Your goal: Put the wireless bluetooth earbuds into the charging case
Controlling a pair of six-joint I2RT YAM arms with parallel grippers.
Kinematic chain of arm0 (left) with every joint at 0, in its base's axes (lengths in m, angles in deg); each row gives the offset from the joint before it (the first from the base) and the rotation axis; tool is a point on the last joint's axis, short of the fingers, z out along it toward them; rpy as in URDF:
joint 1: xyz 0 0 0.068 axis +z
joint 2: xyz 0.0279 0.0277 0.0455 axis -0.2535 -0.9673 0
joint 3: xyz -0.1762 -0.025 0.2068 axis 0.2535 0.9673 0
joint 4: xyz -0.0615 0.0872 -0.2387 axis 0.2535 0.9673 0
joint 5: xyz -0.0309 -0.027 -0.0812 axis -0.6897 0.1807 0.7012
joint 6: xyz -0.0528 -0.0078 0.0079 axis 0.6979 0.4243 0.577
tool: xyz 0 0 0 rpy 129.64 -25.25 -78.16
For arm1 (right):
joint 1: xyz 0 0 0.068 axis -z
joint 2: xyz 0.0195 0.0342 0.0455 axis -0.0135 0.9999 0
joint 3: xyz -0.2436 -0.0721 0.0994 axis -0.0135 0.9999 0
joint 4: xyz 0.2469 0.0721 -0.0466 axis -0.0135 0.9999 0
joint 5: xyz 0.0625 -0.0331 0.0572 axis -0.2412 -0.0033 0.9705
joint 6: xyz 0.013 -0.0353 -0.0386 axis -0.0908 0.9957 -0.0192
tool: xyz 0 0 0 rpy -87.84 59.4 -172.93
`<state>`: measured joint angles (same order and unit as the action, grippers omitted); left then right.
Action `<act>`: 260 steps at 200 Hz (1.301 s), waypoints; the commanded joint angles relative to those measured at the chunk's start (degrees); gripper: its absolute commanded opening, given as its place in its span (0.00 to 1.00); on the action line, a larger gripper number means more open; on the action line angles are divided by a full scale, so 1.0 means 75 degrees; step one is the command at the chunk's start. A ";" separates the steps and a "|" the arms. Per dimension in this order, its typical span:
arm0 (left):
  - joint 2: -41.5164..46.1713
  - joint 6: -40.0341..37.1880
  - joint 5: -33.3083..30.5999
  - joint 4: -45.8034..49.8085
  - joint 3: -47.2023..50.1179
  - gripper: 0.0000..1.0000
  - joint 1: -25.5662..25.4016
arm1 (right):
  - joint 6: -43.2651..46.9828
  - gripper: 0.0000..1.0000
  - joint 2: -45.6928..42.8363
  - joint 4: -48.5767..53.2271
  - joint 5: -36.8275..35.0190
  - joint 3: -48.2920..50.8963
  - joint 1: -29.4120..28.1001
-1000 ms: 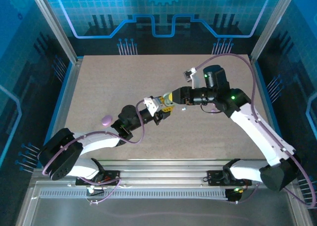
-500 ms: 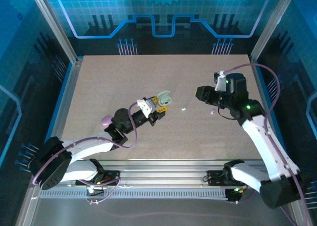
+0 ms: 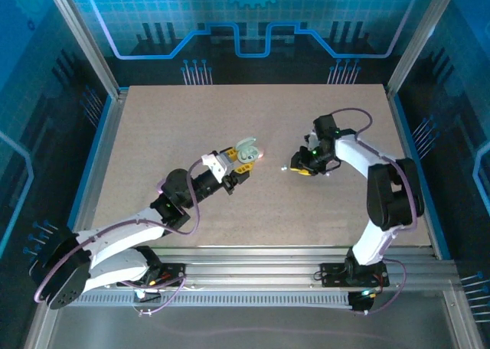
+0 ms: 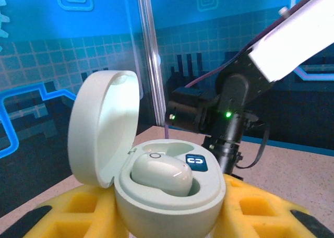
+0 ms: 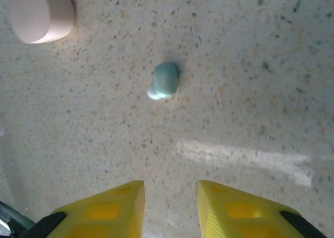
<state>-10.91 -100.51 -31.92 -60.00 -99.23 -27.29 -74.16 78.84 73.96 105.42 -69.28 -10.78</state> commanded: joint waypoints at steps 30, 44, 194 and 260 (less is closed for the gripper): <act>0.0428 -0.0234 -0.0166 0.0315 0.0075 0.36 -0.0046 | 0.0270 0.30 0.1055 -0.0077 0.0320 -0.0868 -0.0064; 0.0441 -0.0240 -0.0165 0.0329 0.0069 0.36 -0.0046 | 0.0322 0.29 0.1275 -0.0010 0.0277 -0.1071 -0.0065; 0.0457 -0.0264 -0.0212 0.0367 0.0098 0.36 -0.0040 | 0.0627 0.27 0.2348 0.0250 0.0563 -0.1839 -0.0203; 0.0455 -0.0269 -0.0248 0.0359 0.0109 0.36 -0.0040 | 0.0823 0.29 0.2670 0.0505 0.0569 -0.2212 -0.0369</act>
<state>-8.68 -101.56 -32.44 -56.70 -99.14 -27.29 -69.73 96.59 75.03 109.09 -83.77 -12.37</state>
